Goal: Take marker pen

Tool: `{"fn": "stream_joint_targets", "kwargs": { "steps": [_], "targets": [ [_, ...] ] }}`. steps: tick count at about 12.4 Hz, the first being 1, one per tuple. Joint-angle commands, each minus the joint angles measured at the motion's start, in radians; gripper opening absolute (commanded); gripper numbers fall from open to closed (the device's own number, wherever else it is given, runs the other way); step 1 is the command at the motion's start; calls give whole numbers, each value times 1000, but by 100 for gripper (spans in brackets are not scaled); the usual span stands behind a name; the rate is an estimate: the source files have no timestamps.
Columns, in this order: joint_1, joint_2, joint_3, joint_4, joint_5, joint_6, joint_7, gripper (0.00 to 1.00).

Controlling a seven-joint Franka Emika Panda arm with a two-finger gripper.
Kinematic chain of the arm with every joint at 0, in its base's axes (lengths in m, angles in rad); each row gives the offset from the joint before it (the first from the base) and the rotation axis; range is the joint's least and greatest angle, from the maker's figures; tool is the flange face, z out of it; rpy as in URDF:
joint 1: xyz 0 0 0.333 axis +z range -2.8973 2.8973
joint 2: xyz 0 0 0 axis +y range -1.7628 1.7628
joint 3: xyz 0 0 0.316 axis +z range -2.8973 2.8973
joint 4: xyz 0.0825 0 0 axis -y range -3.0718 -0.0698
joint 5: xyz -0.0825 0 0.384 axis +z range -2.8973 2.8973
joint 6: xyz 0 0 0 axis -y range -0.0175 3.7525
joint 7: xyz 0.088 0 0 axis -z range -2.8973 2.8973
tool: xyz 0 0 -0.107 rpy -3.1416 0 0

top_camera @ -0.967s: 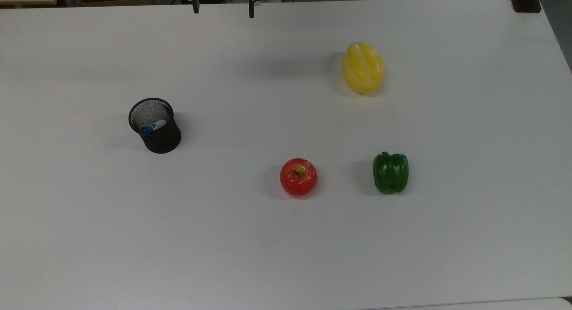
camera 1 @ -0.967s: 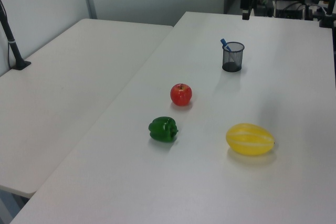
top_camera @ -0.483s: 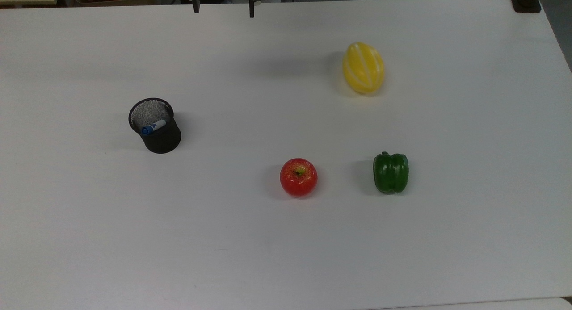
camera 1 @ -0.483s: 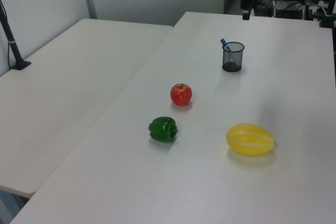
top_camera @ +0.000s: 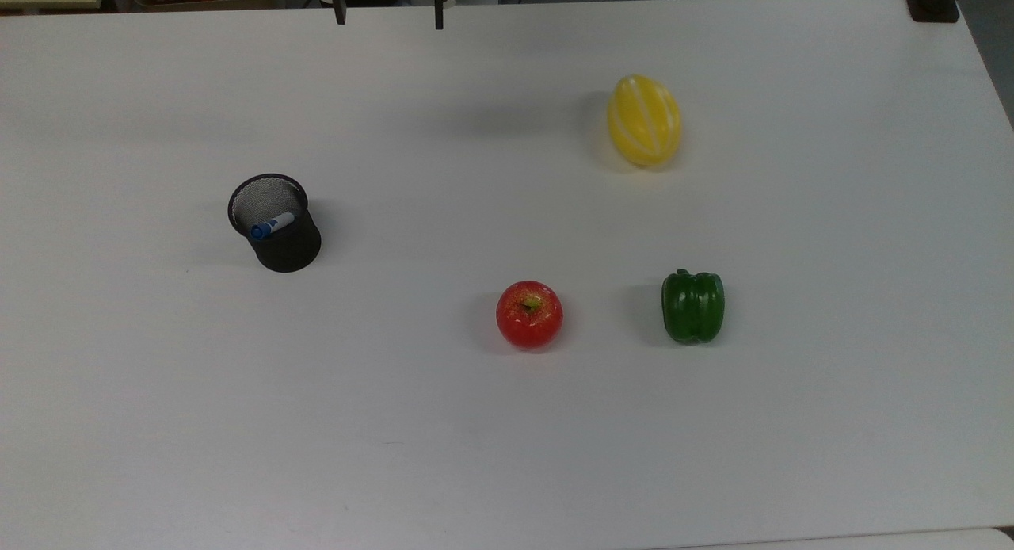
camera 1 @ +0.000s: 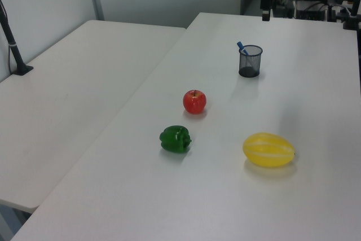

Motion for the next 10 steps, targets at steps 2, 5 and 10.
{"fn": "stream_joint_targets", "kwargs": {
  "steps": [2,5,10],
  "targets": [
    [-80,0,-2,-9,3,-5,-105,100],
    [-136,9,-3,-11,13,38,-174,100],
    [-190,79,-3,-12,6,188,-171,100]
  ]
}}
